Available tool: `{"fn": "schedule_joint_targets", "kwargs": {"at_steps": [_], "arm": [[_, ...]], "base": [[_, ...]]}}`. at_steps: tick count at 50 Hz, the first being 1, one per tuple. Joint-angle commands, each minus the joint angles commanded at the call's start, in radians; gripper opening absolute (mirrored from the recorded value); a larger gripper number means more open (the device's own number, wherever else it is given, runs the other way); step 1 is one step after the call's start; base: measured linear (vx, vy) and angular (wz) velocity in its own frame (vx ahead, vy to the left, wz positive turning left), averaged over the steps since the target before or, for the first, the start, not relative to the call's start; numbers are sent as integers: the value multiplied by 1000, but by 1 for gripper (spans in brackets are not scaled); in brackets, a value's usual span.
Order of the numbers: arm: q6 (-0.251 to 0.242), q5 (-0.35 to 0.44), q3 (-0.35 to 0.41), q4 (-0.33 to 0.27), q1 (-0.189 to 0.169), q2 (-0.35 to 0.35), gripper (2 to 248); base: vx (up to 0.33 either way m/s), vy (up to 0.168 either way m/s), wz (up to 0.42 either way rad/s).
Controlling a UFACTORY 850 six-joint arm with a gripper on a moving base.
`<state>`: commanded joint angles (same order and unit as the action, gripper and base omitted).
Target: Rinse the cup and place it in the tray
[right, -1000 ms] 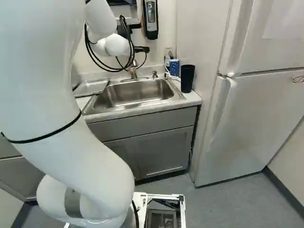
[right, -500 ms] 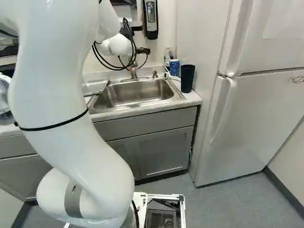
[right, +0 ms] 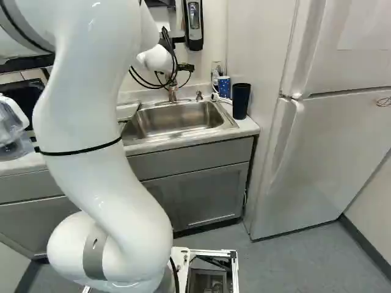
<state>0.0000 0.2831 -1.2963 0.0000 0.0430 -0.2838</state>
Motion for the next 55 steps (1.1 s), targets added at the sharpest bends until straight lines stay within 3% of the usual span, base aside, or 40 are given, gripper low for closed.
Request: {"fn": "schedule_joint_targets", "kwargs": {"at_steps": [17, 36, 55], "arm": [[0, 0, -85, 0, 9, -74, 247], [0, 59, -173, 0, 18, -147, 247], [0, 95, -199, 0, 18, -168, 247]], "base": [[0, 0, 0], [0, 0, 0], [0, 0, 0]]}}
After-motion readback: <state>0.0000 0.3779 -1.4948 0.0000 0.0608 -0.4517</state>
